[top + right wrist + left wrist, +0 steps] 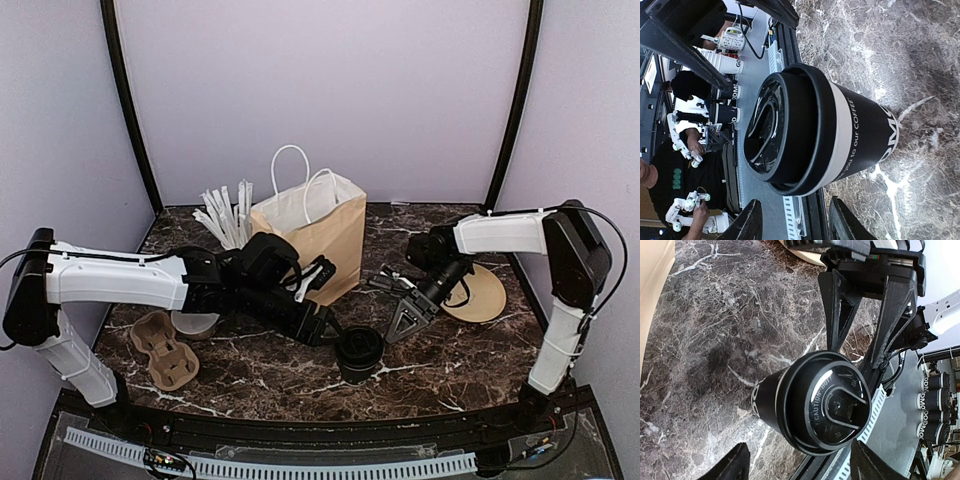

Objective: Pack the takeout coffee

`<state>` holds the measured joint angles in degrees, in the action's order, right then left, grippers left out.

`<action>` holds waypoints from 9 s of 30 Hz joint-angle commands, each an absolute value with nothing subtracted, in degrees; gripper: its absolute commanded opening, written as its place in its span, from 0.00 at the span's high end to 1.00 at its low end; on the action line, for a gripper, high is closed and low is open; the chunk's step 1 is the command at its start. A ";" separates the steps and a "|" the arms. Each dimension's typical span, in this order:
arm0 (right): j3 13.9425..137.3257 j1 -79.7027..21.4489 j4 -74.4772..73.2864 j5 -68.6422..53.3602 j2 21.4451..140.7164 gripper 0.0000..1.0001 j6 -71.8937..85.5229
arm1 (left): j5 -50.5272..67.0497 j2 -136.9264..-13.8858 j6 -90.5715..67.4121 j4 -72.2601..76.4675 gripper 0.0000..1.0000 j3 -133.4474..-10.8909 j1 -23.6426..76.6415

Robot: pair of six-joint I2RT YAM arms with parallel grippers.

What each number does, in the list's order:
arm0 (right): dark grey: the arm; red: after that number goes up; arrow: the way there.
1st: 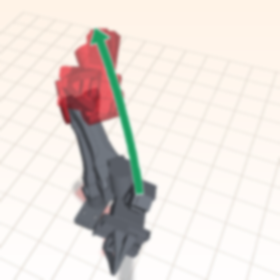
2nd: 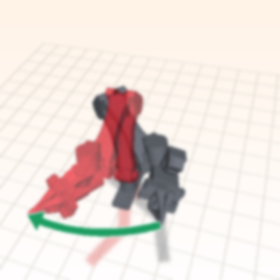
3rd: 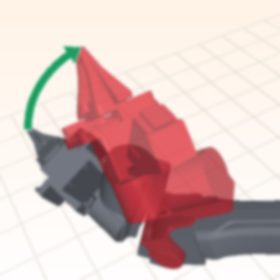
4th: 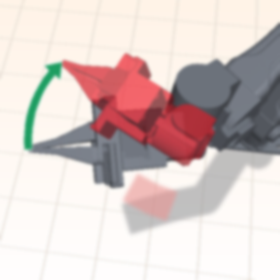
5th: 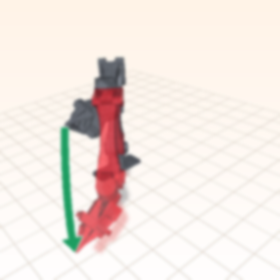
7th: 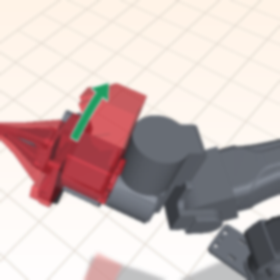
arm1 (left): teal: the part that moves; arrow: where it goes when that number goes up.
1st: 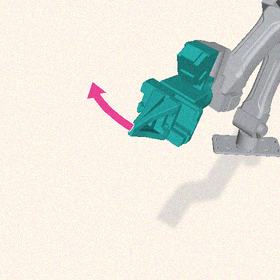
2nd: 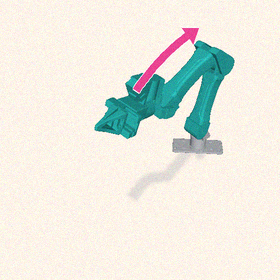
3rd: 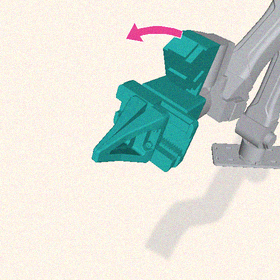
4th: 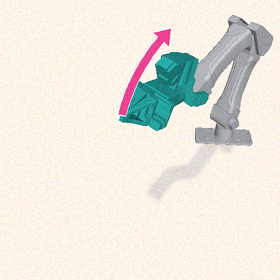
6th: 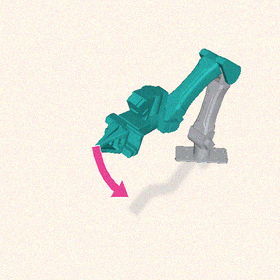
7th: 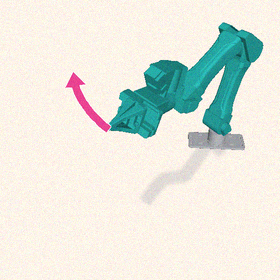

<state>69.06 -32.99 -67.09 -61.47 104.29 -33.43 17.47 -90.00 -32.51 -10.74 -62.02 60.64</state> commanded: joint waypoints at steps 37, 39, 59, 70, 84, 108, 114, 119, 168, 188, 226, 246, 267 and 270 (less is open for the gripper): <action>72.77 -36.40 -69.70 -62.86 108.75 0.56 -31.74 | 20.61 -97.92 -30.02 -12.31 0.50 -66.84 60.64; 71.97 -36.76 -65.89 -59.66 108.12 0.57 -27.26 | 20.56 -98.17 -30.20 -12.30 0.51 -67.02 60.69; 69.30 -37.10 -55.22 -40.56 112.53 0.77 -16.05 | 18.26 -99.06 -30.64 -15.14 0.58 -60.63 60.64; 75.38 -34.73 -63.20 -49.89 107.47 0.73 -24.18 | 15.90 -92.58 -28.68 -13.21 0.38 -62.69 60.64; 76.16 -32.17 -64.49 -48.60 101.28 0.53 -24.52 | 12.16 -88.05 -30.14 -15.52 0.30 -66.26 60.45; 68.62 -36.08 -64.03 -52.83 102.99 0.49 -26.28 | 20.43 -92.73 -42.83 -4.72 0.53 -61.38 58.52; 69.56 -36.25 -64.13 -52.54 104.08 0.51 -26.04 | 17.30 -92.59 -42.21 -7.15 0.58 -61.93 58.34; 70.08 -36.21 -64.27 -52.70 105.24 0.52 -26.08 | 17.65 -92.85 -42.40 -6.69 0.61 -61.32 58.02; 76.86 -32.02 -64.32 -45.18 106.18 0.54 -24.88 | 13.44 -91.86 -39.58 -9.56 0.73 -59.32 59.08; 79.91 -32.37 -57.19 -34.34 84.94 0.35 -38.47 | -5.84 -79.01 -11.00 -11.46 0.23 -72.11 58.97; 83.06 -57.12 -58.67 -12.73 98.31 0.35 -40.24 | -21.21 -68.97 -8.45 -4.00 0.16 -66.72 58.13; 92.94 -21.88 -60.79 -15.15 97.62 0.37 -40.79 | -24.79 -65.40 -8.48 -11.11 0.15 -67.15 57.99; 111.39 -9.39 -59.85 -15.72 118.04 0.26 -25.96 | -22.89 -64.32 -30.88 -49.18 0.15 -71.16 47.65; 111.54 -9.33 -60.21 -16.87 116.00 0.09 -25.58 | -17.69 -64.24 -33.66 -54.01 0.16 -69.95 44.42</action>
